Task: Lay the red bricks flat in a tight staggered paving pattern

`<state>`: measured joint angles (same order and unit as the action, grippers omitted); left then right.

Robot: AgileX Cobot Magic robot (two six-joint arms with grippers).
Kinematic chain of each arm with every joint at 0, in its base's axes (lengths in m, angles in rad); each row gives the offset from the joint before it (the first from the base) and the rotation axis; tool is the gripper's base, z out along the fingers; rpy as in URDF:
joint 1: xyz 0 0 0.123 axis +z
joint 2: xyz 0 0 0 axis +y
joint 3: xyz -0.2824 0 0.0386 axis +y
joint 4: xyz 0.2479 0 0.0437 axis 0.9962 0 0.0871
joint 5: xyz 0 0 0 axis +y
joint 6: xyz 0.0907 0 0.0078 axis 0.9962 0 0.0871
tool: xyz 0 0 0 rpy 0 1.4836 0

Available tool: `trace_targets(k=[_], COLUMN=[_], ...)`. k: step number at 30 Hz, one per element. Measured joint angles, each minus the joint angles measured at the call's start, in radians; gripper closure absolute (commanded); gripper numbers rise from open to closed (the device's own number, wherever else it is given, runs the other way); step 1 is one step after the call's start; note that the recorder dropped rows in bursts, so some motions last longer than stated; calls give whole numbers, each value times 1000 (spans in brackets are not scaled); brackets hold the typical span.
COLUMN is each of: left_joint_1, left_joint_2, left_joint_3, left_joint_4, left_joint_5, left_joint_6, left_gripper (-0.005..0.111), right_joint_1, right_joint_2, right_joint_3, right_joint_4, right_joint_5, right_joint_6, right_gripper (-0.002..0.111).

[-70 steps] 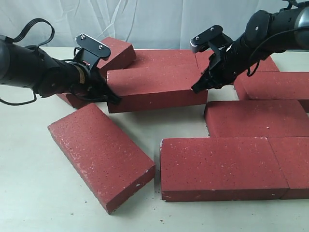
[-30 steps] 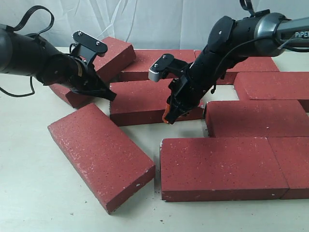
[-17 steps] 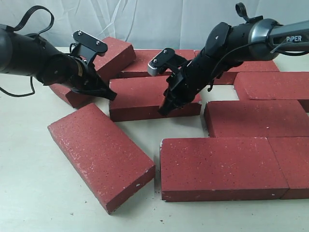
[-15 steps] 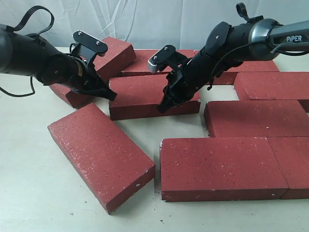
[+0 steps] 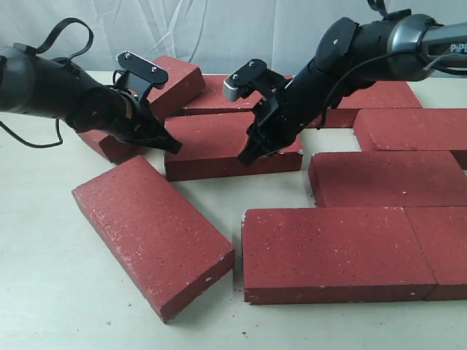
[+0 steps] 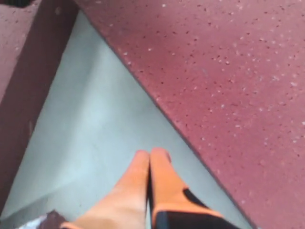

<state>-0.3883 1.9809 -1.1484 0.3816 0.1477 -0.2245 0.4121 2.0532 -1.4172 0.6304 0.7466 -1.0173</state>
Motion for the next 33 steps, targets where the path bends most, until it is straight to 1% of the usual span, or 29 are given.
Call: trace_targets(k=[3,5,6,8,10,15,19,23,26,28,30,33], left_joint_1=[-4,-6,-10,-10,-10,-12,-34,-34,-28,-22,-16,-16], left_joint_2=[27,40,50,67,84,101,101,101,101,97,70,48], left_joint_3=[-27,-38,-46,-65,-86,-114,-120,-120,-120,-123,-123,-123], left_joint_4=[0,0,-2,-2,-2,-17,-17,10,16,28,15,-19], left_joint_5=[21,28,29,30,30,30,10,14,12,38,87,121], left_joint_6=[0,0,0,0,0,0,0,0,0,0,0,0], left_gripper=[107,107,107,107,107,107,107,107,107,107,107,107], right_joint_1=[0,0,0,0,0,0,0,0,0,18,38,42], right_joint_2=[-22,-24,-22,-20,-20,-20,-19,-28,-21,6,37,53], right_joint_3=[0,0,0,0,0,0,0,-29,-30,-30,-30,-30], right_joint_4=[-92,-167,-252,-354,-383,-387,-346,-265,-150,-117,-123,-128], right_joint_5=[62,71,52,-10,-23,-31,-11,126,185,208,162,102], right_joint_6=[7,41,107,239,271,285,289,286,177,100,67,61], right_gripper=[109,109,109,109,109,109,109,109,109,109,109,109])
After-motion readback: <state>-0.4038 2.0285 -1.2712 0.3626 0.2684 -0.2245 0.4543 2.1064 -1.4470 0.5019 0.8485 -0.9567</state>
